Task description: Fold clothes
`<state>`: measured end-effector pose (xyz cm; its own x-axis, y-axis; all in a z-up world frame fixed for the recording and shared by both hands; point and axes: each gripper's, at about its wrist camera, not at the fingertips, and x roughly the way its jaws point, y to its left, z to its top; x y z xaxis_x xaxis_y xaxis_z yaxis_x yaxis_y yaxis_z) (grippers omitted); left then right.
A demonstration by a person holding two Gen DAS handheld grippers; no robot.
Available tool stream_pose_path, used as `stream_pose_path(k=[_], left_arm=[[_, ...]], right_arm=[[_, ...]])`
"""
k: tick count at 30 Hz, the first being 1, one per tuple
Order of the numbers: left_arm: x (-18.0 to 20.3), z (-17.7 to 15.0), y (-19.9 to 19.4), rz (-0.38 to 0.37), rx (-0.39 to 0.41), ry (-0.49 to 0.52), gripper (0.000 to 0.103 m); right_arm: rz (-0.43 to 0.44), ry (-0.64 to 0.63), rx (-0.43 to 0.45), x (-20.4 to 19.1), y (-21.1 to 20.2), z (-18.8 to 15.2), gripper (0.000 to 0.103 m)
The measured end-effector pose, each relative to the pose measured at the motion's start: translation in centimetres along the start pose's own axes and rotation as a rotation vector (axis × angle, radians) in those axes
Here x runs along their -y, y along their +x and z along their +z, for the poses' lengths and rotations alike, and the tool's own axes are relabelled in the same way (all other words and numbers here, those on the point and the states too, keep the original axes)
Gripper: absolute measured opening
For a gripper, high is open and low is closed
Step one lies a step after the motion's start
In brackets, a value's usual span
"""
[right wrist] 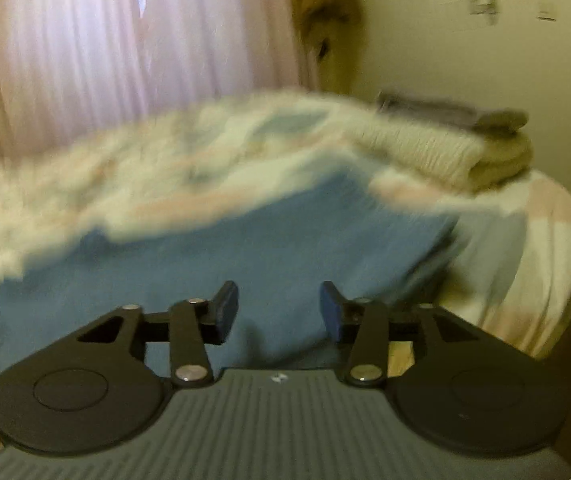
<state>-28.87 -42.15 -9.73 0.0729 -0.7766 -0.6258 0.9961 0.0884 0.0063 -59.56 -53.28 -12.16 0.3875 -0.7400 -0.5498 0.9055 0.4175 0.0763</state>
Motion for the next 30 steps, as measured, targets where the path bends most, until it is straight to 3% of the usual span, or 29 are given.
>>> stream_pose_path(k=[2, 5, 9, 11, 14, 17, 19, 30], left_arm=[[1.2, -2.0, -0.1, 0.021, -0.047, 0.024, 0.027], [1.7, -3.9, -1.0, 0.095, -0.072, 0.043, 0.026], [1.0, -3.6, -2.2, 0.082, -0.077, -0.021, 0.026], [1.1, -3.9, -1.8, 0.094, -0.109, -0.045, 0.026], [1.6, -3.3, -1.8, 0.136, -0.145, -0.064, 0.027], [2.0, -2.6, -2.4, 0.158, -0.176, -0.105, 0.037], [2.2, -2.5, -2.8, 0.169, -0.196, -0.132, 0.038], [4.1, -3.1, -7.8, 0.19, -0.155, -0.135, 0.044]], right_arm=[[-0.048, -0.043, -0.032, -1.0, 0.2, -0.8, 0.046], [-0.033, -0.028, 0.002, -1.5, -1.7, 0.0, 0.047], [-0.034, -0.054, -0.036, -2.4, -1.5, -0.6, 0.063], [-0.042, -0.014, -0.094, -2.4, -0.3, -1.3, 0.063], [-0.028, 0.047, -0.059, -3.0, -2.5, -0.9, 0.059], [-0.021, 0.058, -0.038, -4.2, -4.6, -0.5, 0.062], [-0.014, 0.06, -0.029, -4.8, -5.7, -0.5, 0.064], [-0.005, 0.068, -0.008, -6.9, -10.7, -1.8, 0.07]])
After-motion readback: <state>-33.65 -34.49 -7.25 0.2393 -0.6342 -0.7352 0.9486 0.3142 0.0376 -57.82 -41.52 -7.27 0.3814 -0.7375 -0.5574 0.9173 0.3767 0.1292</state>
